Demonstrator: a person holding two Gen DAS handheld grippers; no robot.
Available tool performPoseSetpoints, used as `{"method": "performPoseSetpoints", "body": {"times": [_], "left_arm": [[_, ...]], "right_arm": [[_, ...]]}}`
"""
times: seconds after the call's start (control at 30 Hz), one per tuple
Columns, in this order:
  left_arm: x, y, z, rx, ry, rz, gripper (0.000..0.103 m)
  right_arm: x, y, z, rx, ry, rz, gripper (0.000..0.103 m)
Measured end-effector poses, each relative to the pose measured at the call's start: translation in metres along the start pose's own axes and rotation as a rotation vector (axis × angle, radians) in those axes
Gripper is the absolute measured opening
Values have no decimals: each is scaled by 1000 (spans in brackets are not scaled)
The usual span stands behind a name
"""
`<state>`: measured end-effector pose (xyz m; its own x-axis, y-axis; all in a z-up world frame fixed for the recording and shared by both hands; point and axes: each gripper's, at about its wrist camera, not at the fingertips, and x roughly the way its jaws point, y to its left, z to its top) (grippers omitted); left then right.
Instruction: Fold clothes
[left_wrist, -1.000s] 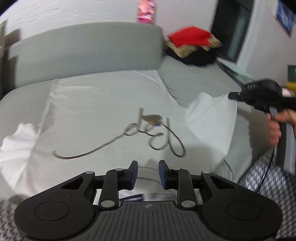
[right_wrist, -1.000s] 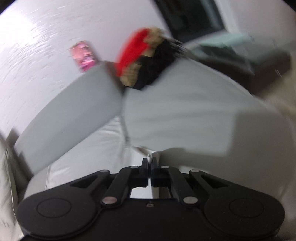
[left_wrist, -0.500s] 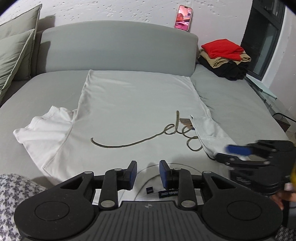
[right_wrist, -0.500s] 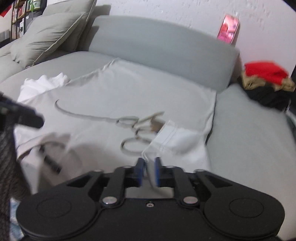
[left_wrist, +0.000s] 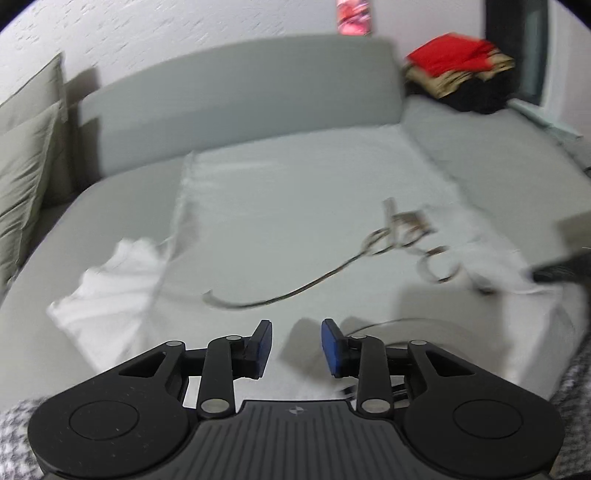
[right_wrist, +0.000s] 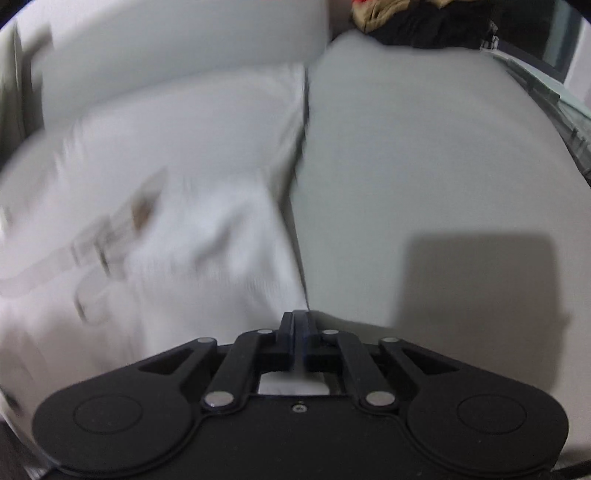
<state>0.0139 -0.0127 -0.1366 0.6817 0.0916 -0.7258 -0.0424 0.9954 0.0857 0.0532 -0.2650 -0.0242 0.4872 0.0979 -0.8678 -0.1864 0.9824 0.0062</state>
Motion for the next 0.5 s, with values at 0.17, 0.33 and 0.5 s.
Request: {"method": "performPoseSetpoints", "body": {"times": [0.17, 0.33, 0.5], "left_arm": [[-7, 28, -3, -101, 20, -25, 32], [-11, 39, -3, -150, 26, 19, 32], [0, 40, -5, -167, 35, 65, 30]], "right_arm": [[-34, -8, -18, 21, 60, -14, 3], [-55, -19, 5, 146, -131, 175, 5], [-33, 3, 15, 188, -157, 348, 5]]}}
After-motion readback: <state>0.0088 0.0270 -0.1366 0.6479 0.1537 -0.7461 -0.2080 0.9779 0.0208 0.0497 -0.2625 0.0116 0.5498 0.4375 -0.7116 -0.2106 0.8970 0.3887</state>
